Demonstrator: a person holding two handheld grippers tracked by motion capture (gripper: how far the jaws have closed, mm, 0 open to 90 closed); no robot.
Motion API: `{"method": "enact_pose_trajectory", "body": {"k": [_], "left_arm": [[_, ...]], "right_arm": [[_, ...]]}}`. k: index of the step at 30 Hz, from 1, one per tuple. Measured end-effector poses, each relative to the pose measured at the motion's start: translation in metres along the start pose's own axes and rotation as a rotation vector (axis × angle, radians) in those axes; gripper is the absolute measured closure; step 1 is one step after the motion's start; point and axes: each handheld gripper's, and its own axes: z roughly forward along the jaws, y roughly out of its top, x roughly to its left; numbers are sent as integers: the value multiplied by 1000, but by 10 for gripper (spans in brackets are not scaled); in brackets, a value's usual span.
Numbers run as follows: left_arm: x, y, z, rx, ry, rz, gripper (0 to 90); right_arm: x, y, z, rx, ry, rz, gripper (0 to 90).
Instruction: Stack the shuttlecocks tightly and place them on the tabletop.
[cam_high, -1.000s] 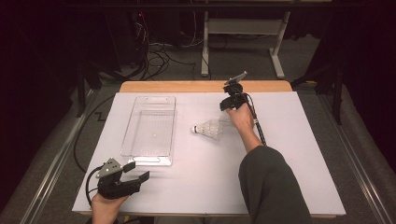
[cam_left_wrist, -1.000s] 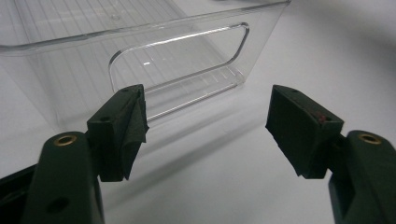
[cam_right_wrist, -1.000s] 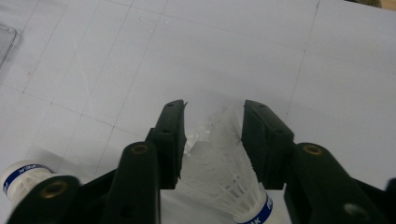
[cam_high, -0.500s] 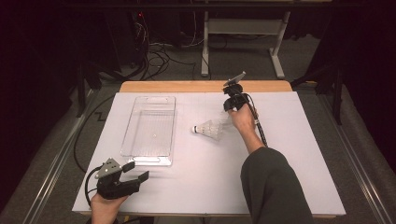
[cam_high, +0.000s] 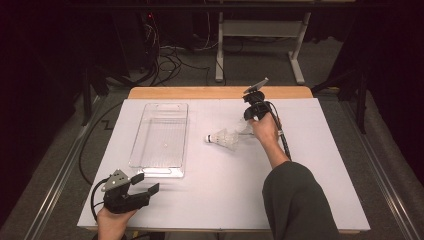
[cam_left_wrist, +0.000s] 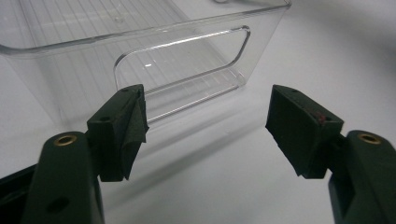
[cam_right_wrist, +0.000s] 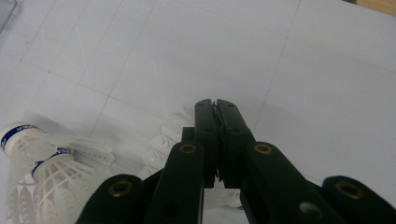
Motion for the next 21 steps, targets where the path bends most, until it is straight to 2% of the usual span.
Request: {"method": "enact_pose_trajectory", "body": {"k": [21], "left_arm": [[0, 0, 0, 2, 2, 1, 300]], "right_arm": [[-9, -11, -11, -26, -4, -7, 894]]}}
